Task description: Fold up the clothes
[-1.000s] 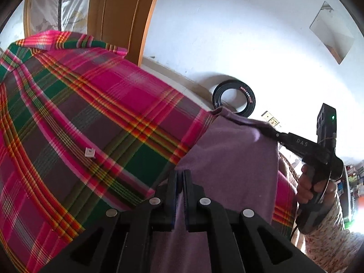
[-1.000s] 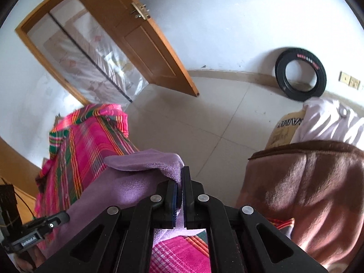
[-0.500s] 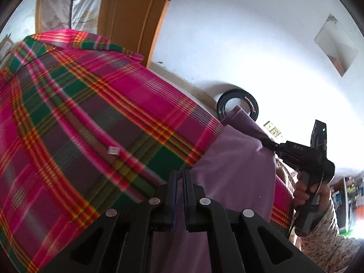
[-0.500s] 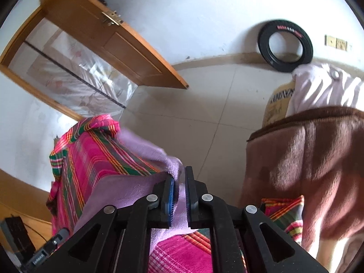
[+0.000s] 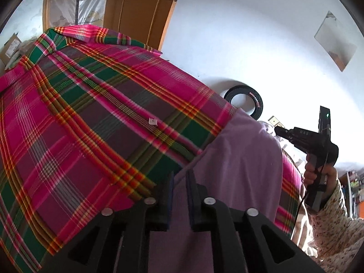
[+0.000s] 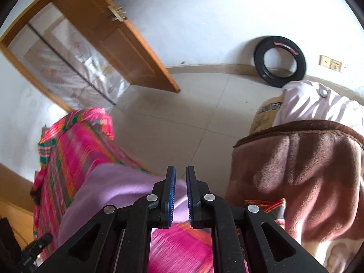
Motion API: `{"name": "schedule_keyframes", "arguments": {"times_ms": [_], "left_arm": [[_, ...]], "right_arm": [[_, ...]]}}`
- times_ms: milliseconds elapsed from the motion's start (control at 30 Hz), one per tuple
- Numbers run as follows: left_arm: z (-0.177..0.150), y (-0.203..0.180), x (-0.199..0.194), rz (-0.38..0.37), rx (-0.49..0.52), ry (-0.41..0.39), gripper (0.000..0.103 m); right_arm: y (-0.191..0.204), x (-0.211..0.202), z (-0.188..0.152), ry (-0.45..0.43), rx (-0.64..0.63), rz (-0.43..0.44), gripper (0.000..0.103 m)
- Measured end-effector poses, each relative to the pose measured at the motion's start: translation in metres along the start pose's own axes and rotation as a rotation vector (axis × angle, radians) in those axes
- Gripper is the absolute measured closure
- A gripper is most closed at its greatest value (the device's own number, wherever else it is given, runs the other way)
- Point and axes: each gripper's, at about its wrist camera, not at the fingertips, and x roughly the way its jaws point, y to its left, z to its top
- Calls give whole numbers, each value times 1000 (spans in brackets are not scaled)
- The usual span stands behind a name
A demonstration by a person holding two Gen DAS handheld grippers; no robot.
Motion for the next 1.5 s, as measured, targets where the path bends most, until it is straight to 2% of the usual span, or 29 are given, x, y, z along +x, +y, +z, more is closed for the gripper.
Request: {"name": "schedule_keyframes", "arguments": {"times_ms": [133, 267, 433, 467, 500, 533, 667, 733, 900, 1033, 1133, 1233, 1300, 1400, 1500], "left_arm": [[-3, -5, 5, -35, 43, 21, 78], [-6, -5, 20, 23, 59, 69, 78], [-7, -11, 23, 31, 85, 69, 77], [-7, -12, 22, 43, 99, 67, 82], [-8, -13, 22, 48, 109, 63, 97], [-8, -12, 20, 54, 114, 56, 101], [-3, -6, 11, 94, 86, -7, 102], [-3, 0, 9, 81, 59, -23, 102], [-4, 7, 20, 41, 26, 8, 101], [-5, 16, 21, 24, -43, 3, 100], [-6, 22, 11, 57, -66, -4, 100], [-12, 27, -2, 53, -57, -2, 95], [-17, 29, -10, 66, -40, 0, 85], [-29, 32, -23, 117, 0, 1, 80], [-41, 33, -31, 131, 46, 29, 76]], "right_arm": [[17, -11, -19, -12, -78, 13, 92], [33, -28, -36, -41, -144, 30, 92], [50, -34, -52, -36, -204, 36, 92], [53, -34, -55, -31, -215, 40, 92], [55, -34, -59, -25, -225, 44, 92], [58, -34, -62, -19, -236, 49, 92], [69, -33, -77, 3, -278, 66, 92], [74, -33, -84, 15, -299, 75, 92], [81, -38, -95, 14, -353, 89, 92], [92, -44, -106, 6, -429, 124, 92], [106, -49, -122, 7, -529, 163, 88], [117, -52, -133, 2, -599, 198, 79], [124, -55, -139, -3, -640, 221, 76], [138, -56, -154, 2, -724, 252, 75], [150, -48, -171, 62, -791, 286, 74]]}}
